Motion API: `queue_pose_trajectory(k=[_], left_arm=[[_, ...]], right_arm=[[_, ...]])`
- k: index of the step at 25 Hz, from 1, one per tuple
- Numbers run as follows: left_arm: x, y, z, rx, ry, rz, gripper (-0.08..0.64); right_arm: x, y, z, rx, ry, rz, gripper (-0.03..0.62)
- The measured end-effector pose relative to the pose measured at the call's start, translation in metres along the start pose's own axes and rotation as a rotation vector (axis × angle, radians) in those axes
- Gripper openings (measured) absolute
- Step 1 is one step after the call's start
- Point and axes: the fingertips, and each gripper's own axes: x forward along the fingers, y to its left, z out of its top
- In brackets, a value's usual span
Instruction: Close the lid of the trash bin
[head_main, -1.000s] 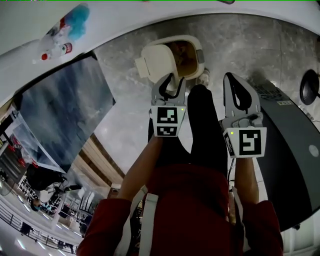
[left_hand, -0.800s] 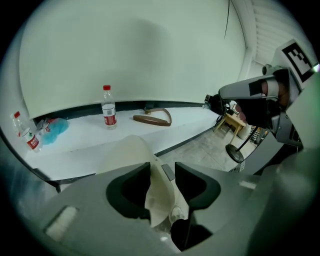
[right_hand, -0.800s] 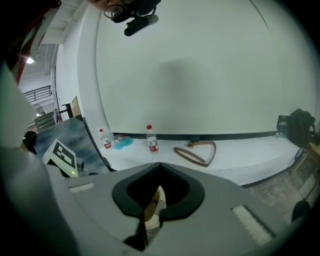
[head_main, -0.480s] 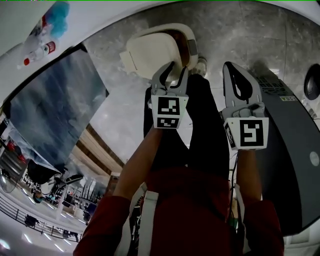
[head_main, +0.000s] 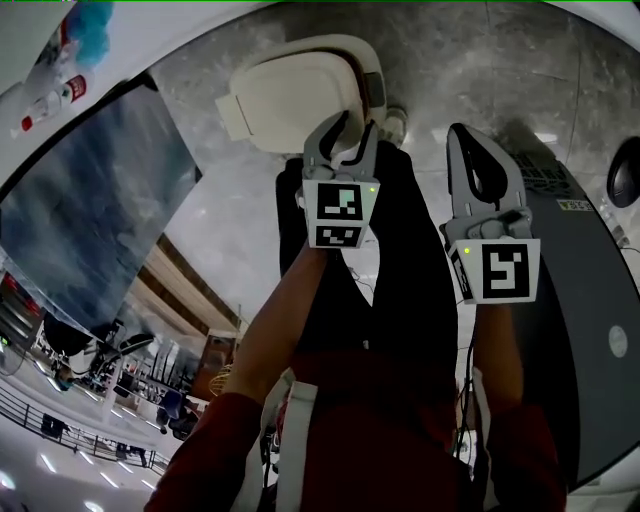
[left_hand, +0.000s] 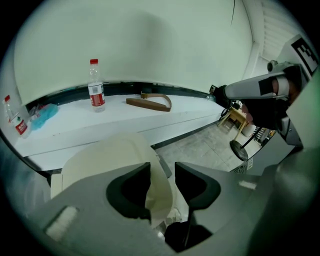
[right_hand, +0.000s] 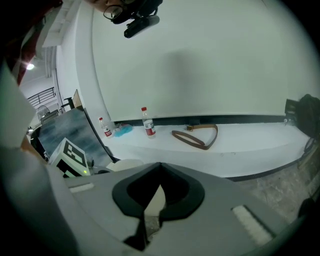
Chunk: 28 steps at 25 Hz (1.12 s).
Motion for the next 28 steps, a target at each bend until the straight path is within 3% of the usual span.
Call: queue_pose_trajectory(k=[7,19,28], left_arm=[[0.031,-0.004,-0.017,0.009,0.022,-0.007,0.158],[0.056,-0.006,-0.029,0.023,0.043,-0.034,0.153],[0.062,-0.003,-0.032,-0.046,0.077,-0.026,0.146]], right_arm=[[0.018,-0.01,-0.033,0.012,0.037,0.005,0.0],[0.021,-0.014,-0.054,0.021,0.077,-0.022,0.0],[0.029,-0.009,-0.053,0.035,0.085,-0.015,0.0]])
